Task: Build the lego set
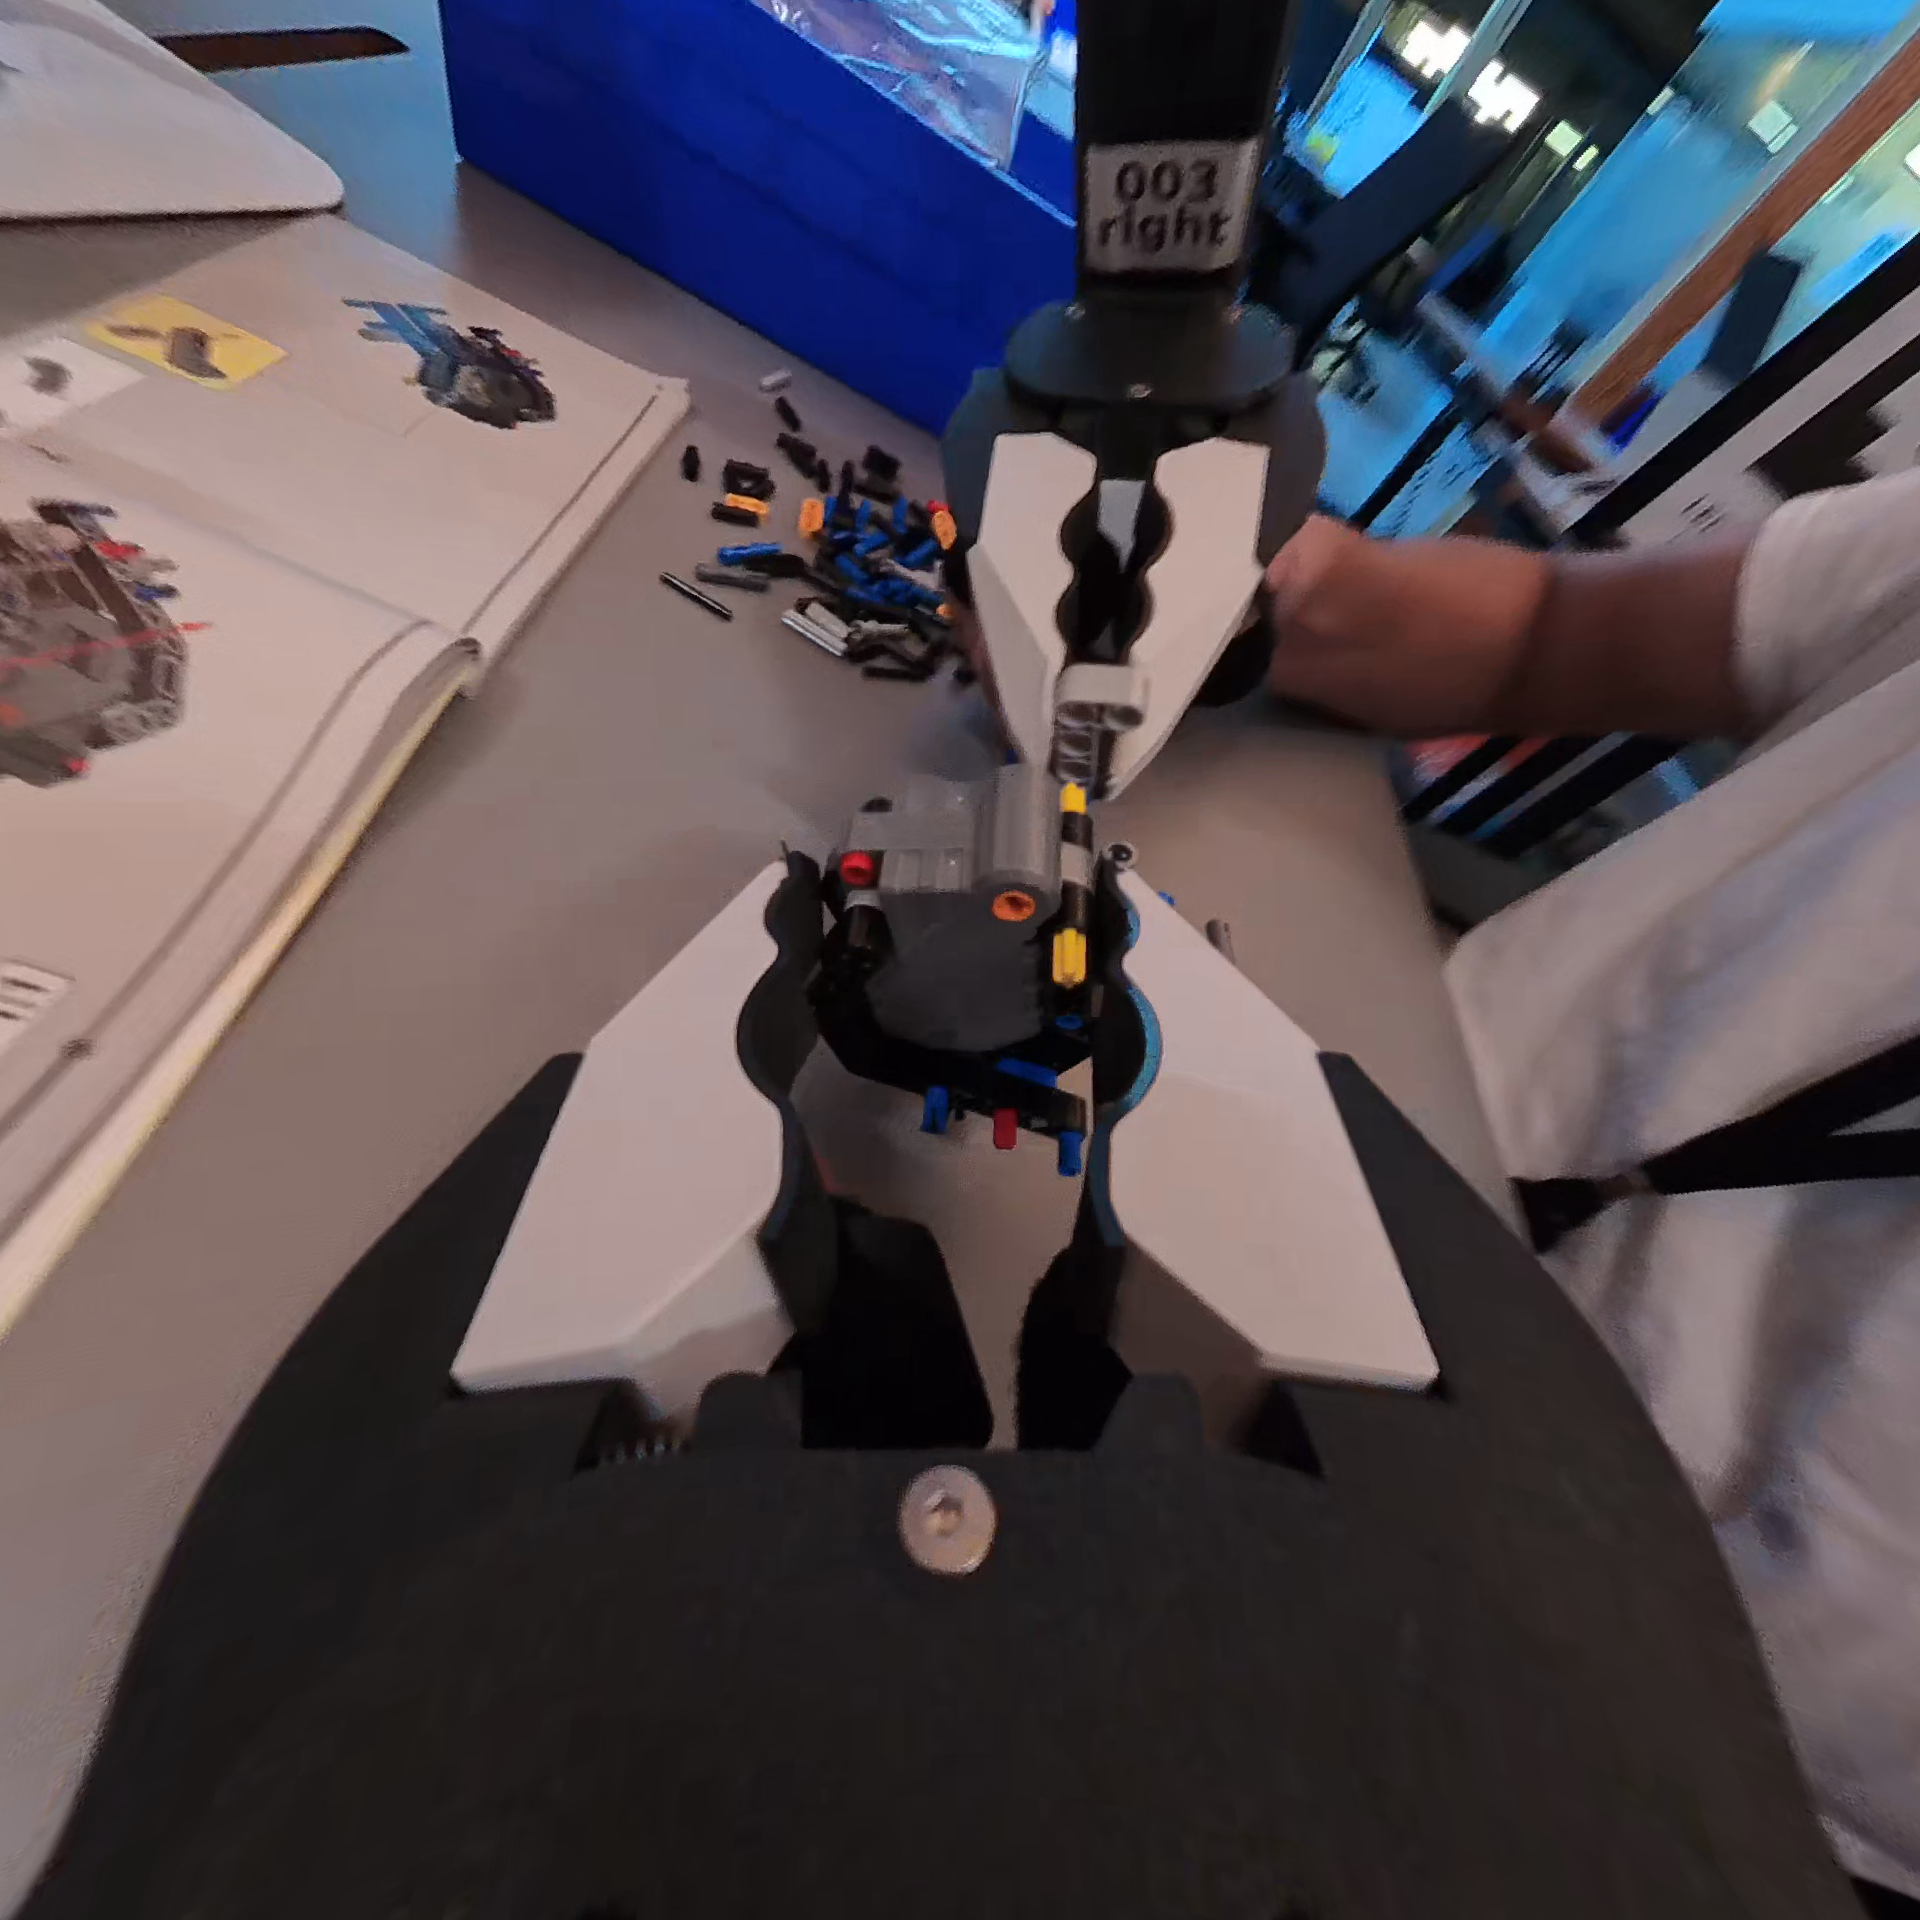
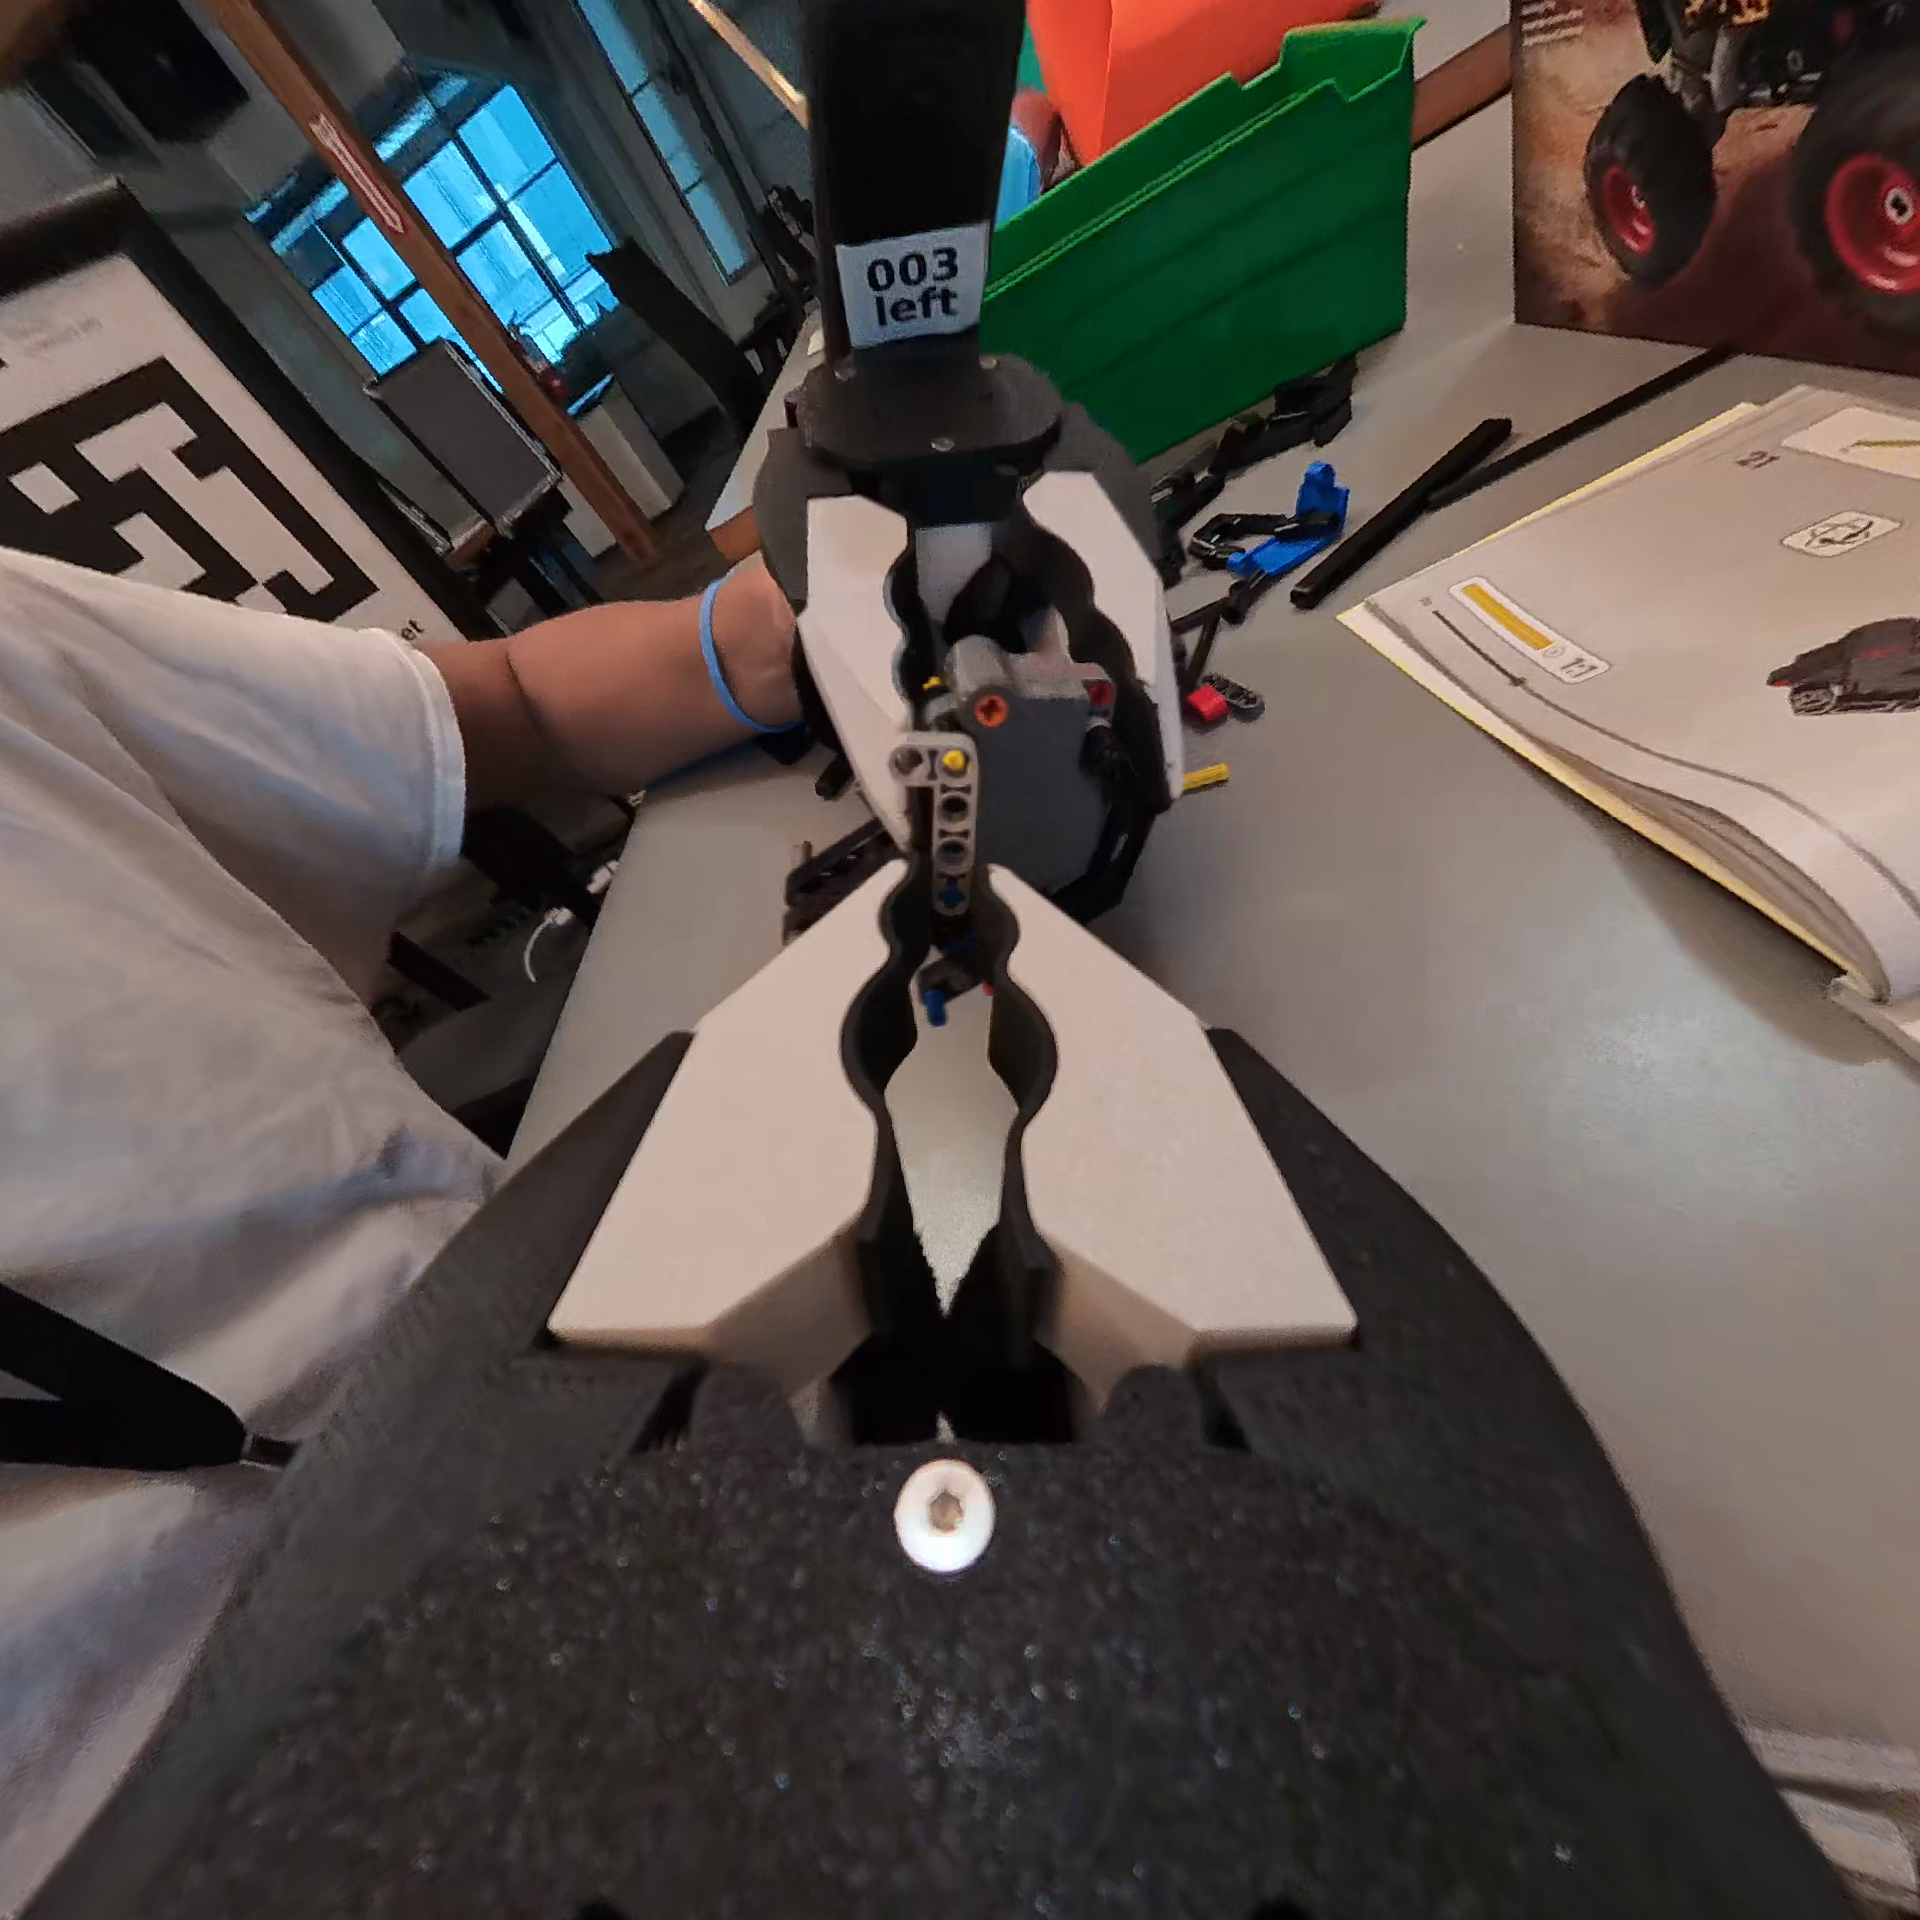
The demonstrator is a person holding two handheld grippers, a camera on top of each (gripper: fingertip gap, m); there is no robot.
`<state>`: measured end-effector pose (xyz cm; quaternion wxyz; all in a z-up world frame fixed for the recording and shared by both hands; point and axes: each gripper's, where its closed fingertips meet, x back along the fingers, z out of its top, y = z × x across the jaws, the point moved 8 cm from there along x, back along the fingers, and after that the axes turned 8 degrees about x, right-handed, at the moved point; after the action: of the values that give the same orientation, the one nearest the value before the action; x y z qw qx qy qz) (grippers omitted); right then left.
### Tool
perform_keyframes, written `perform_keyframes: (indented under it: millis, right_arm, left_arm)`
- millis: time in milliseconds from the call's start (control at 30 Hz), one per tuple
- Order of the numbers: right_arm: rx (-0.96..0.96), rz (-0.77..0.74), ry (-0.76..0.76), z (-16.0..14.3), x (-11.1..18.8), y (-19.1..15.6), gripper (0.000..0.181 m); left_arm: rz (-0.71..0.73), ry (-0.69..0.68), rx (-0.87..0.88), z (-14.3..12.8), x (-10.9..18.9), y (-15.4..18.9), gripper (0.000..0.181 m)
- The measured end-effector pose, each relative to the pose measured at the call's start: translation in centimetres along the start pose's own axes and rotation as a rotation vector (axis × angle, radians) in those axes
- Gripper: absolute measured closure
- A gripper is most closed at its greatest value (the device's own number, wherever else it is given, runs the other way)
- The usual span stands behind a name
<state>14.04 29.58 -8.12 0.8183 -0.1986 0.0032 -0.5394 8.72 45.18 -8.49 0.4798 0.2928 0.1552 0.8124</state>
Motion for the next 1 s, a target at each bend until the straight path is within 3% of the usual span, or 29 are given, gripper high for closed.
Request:
perform_keyframes:
  millis: [167,400,1000]
  right_arm:
    - [-0.086,0.09,0.044,0.0,-1.1,-0.1,0.175]
    - [-0.043,0.124,0.089,1.5,-0.5,-1.6,0.175]
    - [-0.029,0.093,0.112,1.3,-0.2,-2.0,0.175]
  left_arm:
    - [-0.12,0.049,0.144,0.0,0.4,0.1,0.131]
    - [-0.192,0.094,0.097,0.5,0.0,2.2,0.131]
    - [-0.119,0.129,0.039,0.5,-0.3,2.5,0.132]
